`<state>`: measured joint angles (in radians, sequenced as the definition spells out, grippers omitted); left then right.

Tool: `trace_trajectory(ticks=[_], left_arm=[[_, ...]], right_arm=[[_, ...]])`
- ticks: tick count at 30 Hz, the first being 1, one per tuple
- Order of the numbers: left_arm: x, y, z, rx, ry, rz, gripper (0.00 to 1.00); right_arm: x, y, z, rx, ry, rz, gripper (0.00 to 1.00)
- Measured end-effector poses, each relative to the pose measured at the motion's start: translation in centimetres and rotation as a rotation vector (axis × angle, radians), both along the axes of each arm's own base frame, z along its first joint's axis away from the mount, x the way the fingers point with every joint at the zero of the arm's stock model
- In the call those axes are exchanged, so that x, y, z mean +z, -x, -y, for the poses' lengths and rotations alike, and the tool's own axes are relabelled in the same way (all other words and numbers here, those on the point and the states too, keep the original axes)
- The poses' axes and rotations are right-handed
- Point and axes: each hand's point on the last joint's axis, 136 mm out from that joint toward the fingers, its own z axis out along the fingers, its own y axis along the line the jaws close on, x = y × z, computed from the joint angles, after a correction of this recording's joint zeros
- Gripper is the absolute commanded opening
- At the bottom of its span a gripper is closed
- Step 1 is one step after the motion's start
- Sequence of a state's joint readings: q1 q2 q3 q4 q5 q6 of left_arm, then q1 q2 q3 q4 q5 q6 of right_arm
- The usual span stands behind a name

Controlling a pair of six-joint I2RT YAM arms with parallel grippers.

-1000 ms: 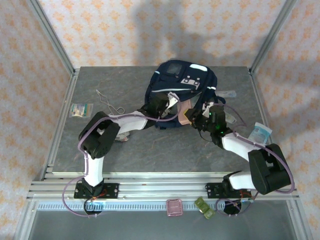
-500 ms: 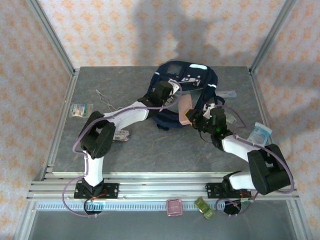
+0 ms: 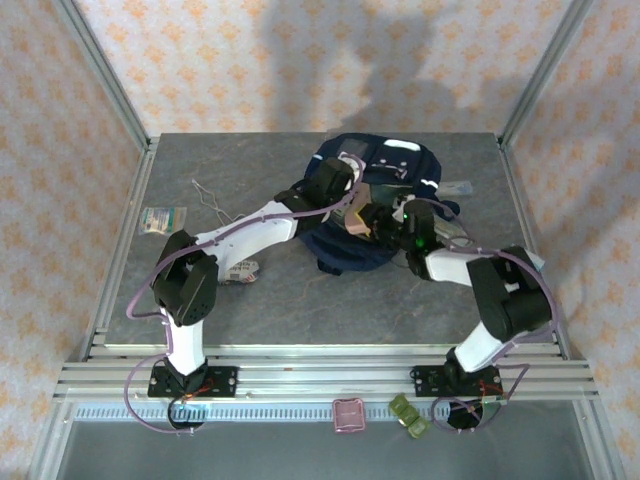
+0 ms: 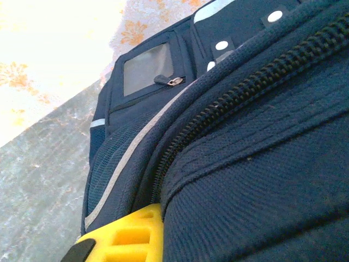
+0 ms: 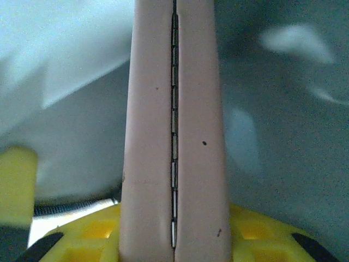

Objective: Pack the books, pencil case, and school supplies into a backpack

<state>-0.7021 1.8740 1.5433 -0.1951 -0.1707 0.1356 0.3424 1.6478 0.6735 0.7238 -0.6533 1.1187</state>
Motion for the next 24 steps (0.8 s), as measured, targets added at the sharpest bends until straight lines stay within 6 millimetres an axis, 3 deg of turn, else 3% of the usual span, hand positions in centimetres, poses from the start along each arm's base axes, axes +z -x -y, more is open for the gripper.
trace_trajectory(ticks=[2,6,11,16,19,24], left_arm=[[0.0,0.1,0.1,0.011,0.028,-0.010,0.00],[0.0,0.1,0.2,0.032,0.066,-0.022,0.00],[-0.1,0.1,0.3,0.040,0.089,-0.032,0.00],[-0.1,0.3,0.5,0.034,0.104,-0.042,0.00],[-0.1,0.3,0.5,0.033,0.107,-0.044,0.00],[-0.1,0.4,0.7,0.032,0.121,-0.052,0.00]], right_arm=[[-0.5,-1.3,-0.8,-0.001,-0.016,-0.023,0.41],[-2.0,-3.2,-1.4,-0.018,0.021,-0.080,0.51],[-2.9,-2.1,-0.3,-0.030,0.125,-0.117,0.54],[-2.1,0.0,1.1,-0.034,0.205,-0.105,0.53],[-1.8,0.6,1.5,-0.030,0.234,-0.092,0.40],[-3.1,1.6,1.6,-0.014,0.276,-0.115,0.14]])
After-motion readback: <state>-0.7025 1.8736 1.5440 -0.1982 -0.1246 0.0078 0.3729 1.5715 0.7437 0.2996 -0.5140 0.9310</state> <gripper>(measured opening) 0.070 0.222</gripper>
